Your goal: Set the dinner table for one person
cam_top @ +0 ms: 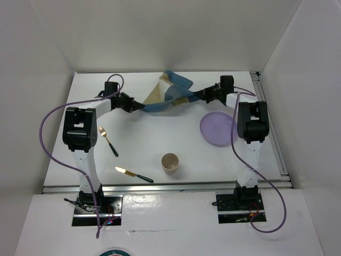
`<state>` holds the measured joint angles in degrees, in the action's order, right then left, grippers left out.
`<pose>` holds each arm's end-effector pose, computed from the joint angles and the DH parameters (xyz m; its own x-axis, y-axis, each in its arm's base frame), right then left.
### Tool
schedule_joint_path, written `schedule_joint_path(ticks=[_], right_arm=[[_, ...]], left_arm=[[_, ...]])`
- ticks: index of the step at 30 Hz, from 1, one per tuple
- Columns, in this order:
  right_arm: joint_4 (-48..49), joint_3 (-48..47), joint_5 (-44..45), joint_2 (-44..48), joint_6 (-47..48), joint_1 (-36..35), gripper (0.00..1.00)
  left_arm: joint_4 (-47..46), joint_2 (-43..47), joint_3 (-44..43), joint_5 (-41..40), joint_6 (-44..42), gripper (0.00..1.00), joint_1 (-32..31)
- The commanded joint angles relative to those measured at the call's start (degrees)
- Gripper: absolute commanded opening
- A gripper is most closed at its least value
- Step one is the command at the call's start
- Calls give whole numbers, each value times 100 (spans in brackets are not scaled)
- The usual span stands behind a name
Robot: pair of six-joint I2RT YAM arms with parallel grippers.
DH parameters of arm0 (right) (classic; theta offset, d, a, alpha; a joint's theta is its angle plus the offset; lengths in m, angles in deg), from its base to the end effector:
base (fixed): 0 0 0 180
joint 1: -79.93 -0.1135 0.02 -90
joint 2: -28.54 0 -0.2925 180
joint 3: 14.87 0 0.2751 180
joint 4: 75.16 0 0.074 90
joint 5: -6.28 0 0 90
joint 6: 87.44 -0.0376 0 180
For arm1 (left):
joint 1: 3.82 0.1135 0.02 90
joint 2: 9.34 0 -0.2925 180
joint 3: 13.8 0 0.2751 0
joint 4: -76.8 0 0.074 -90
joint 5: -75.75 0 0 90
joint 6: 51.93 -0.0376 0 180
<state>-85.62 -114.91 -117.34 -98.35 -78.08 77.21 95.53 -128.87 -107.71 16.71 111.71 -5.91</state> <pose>0.5232 0.0457 0.1594 -0.5715 0.7954 0.2018 0.5194 0.1603 0.8394 0.4872 -0.0371 0.1748 -0.5795 -0.8022 0.1436 -0.5579 0.2621 -0.7874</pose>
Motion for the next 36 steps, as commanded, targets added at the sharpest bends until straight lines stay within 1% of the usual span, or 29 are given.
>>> schedule_joint_path(ticks=[1, 2, 3, 5, 6, 8, 9, 10, 12, 13, 15, 16, 18, 19, 21, 22, 23, 24, 25, 27, 28, 30, 33, 36], right_arm=[[-458, -703, 84, -186, 188, -132, 14], [-590, -835, 84, -187, 189, -132, 6], [-652, -906, 84, -187, 267, -132, 0], [-653, -846, 171, -38, 329, -132, 0], [-653, -845, 242, 215, 391, -132, 0], [-819, -783, 478, 523, 723, -132, 0], [-1046, -931, 558, 864, 882, -80, 0], [-1161, -985, 655, 1033, 1040, -79, 0], [-1302, -1091, 901, 1550, 1541, -27, 0], [-1486, -1239, 971, 1666, 1691, -27, 0], [-1610, -1468, 894, 1930, 2034, 34, 0], [-1854, -1791, 841, 1983, 2157, 35, 0], [-2172, -2135, 910, 2124, 2631, 35, 0], [-2443, -2250, 980, 2342, 2789, 35, 0], [-2629, -2330, 1208, 2642, 3219, -27, 0], [-2708, -2330, 1270, 2982, 3326, -27, 0], [-2761, -2182, 1332, 3151, 3440, -79, 0], [-2832, -2094, 1454, 3336, 3650, -79, 0], [-2937, -1945, 1621, 3694, 3887, -140, 0], [-3139, -1882, 1789, 3995, 4073, -238, 0], [-3218, -1778, 1842, 4153, 4178, -386, 0], [-3438, -1558, 2052, 4593, 4380, -518, 0], [-3657, -1276, 2220, 5086, 4513, -773, 0], [-3904, -1153, 2220, 5297, 4513, -975, 0]], left_arm=[[54, 61, -288, 77, -140, 0, 42], [55, 61, -358, 77, -140, 0, 42], [55, 113, -437, 77, -140, 0, 42], [169, 114, -551, 147, -202, 0, 94], [239, 175, -639, 147, -289, 0, 94], [502, 245, -1147, 147, -647, 0, 278], [851, 341, -1376, 147, -798, 0, 340], [1020, 447, -1865, 147, -947, 0, 401], [1345, 561, -2369, 147, -1334, 0, 620], [1599, 640, -2789, 147, -1422, 0, 700], [1803, 842, -3186, 252, -1564, 0, 937], [1874, 913, -3536, 322, -1651, 0, 1008], [2216, 1167, -3872, 454, -1817, 0, 1192], [2321, 1281, -3978, 455, -1880, 0, 1245], [2436, 1597, -3979, 525, -2037, 0, 1333], [2437, 1982, -3849, 525, -2039, 0, 1421], [2437, 2177, -3569, 577, -2134, 0, 1422], [2437, 2388, -3418, 578, -2214, 0, 1500], [2437, 2781, -3191, 578, -2275, 0, 1570], [2629, 3118, -3118, 499, -2600, 0, 1632], [2996, 3285, -3118, 412, -2740, 0, 1693], [3323, 3821, -2925, 123, -3135, 0, 1764], [3877, 4487, -2775, -282, -3383, 0, 1914], [4386, 4666, -2792, -503, -3664, 0, 1975]])
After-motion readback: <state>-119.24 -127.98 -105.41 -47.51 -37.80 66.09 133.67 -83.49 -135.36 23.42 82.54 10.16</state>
